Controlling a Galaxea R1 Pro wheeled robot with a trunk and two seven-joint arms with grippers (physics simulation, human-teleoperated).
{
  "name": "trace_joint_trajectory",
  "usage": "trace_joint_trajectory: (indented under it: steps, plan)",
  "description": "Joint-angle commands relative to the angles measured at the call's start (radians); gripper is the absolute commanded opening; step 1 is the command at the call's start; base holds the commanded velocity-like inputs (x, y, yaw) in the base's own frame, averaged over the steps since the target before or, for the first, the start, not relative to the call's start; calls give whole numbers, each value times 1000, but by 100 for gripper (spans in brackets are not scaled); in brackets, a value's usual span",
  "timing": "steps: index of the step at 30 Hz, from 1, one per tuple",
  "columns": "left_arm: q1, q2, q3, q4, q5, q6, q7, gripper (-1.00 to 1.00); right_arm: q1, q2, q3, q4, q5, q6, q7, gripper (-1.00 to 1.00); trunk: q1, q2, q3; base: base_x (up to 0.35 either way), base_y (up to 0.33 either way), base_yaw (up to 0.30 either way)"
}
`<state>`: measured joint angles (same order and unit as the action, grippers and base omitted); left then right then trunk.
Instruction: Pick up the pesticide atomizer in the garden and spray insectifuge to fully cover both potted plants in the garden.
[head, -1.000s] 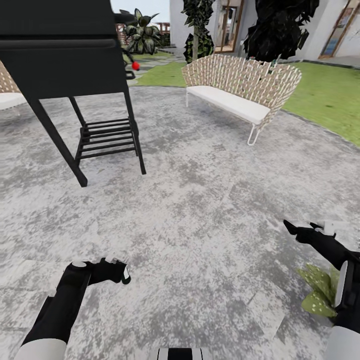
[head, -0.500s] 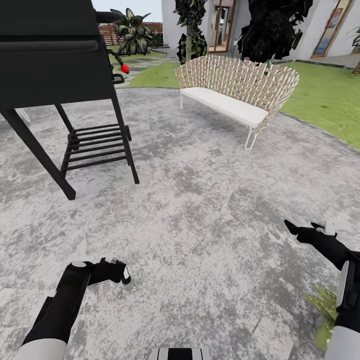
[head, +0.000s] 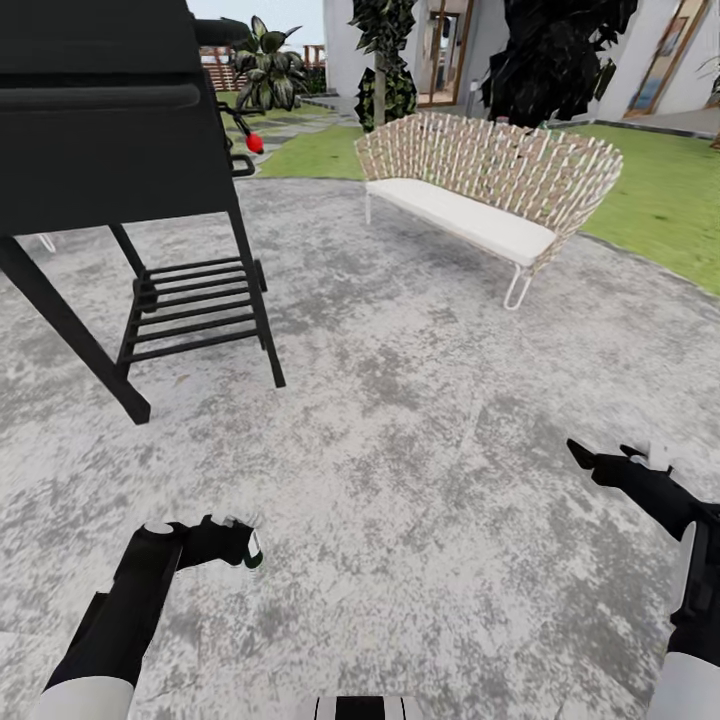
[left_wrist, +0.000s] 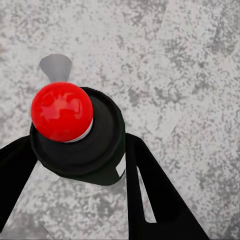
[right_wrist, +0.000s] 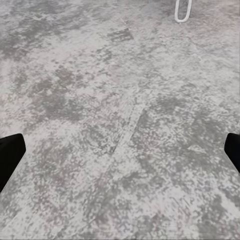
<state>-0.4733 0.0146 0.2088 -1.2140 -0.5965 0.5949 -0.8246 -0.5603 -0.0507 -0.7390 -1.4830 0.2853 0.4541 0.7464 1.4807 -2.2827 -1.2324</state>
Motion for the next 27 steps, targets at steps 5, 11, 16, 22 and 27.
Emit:
trace_joint_trajectory:
  steps: [5, 11, 16, 22, 27]
  plan:
    - [-1, -1, 1, -1, -6, 3, -8, -100, -1, -2, -2, -2, 8, 9, 8, 100, 0, 0, 3, 314, 181, -132]
    - [-1, -1, 1, -1, -6, 3, -8, -100, -1, -3, -2, -2, 8, 30, 7, 100, 0, 0, 10, 315, 169, -177]
    - [-1, -10, 1, -1, -6, 3, -8, -100, -1, -3, -2, -2, 8, 32, 8, 100, 0, 0, 16, 336, 32, -180]
    - [-1, -17, 1, -1, -6, 3, -8, -100, -1, -1, -2, -2, 8, 32, 7, 100, 0, 0, 22, 346, 2, -181]
    - [-1, -18, 1, -1, -6, 3, -8, -100, -1, -3, -2, -2, 8, 33, 8, 100, 0, 0, 28, 347, 0, -180]
